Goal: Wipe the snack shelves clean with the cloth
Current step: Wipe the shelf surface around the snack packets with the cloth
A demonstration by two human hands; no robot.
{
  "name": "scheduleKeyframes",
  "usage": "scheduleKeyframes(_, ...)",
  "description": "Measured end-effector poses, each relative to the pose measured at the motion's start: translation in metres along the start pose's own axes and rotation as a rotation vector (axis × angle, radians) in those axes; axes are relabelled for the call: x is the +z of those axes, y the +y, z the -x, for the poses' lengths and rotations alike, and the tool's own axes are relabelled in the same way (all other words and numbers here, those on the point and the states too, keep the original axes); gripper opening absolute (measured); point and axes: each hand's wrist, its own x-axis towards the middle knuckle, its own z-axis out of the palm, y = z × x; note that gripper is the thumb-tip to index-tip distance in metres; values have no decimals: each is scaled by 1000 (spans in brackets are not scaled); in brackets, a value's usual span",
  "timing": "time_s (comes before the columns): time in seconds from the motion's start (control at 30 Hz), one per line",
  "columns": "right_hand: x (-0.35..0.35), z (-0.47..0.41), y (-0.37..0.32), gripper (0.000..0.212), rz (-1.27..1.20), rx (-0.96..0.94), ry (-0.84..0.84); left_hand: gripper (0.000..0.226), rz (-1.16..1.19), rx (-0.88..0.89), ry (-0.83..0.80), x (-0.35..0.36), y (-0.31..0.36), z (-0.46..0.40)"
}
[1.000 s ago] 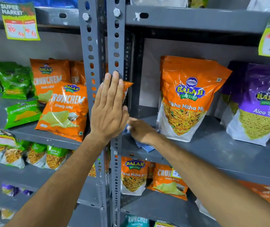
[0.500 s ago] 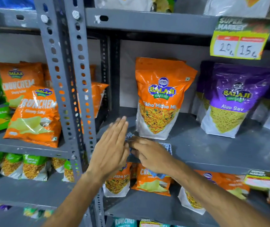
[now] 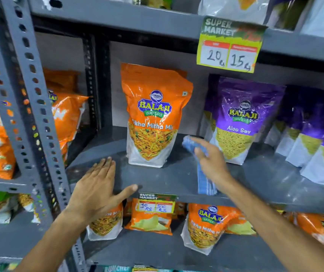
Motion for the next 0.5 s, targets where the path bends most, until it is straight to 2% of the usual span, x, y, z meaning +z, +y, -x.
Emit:
scheduleKeyframes(0.07,9,-48,5,36,42,146,101,133,-10,-5,10,-1,1,1)
scheduleKeyframes(0.13,31,-96,12,35,127,227,81,130,-7,-11,22,-3,2,2)
scheduleKeyframes(0.27,75,-169,54,33,289,222,-108,134,29,-16,58,-2,1,-1)
scheduleKeyframes(0.37,98,-192,89,43,393,170,-284,132,37,-21,46,1,-2,-2)
scheduleKeyframes(0.5,109,-200,105,56,461,139,-338,129,14,-14,51,1,-1,-2)
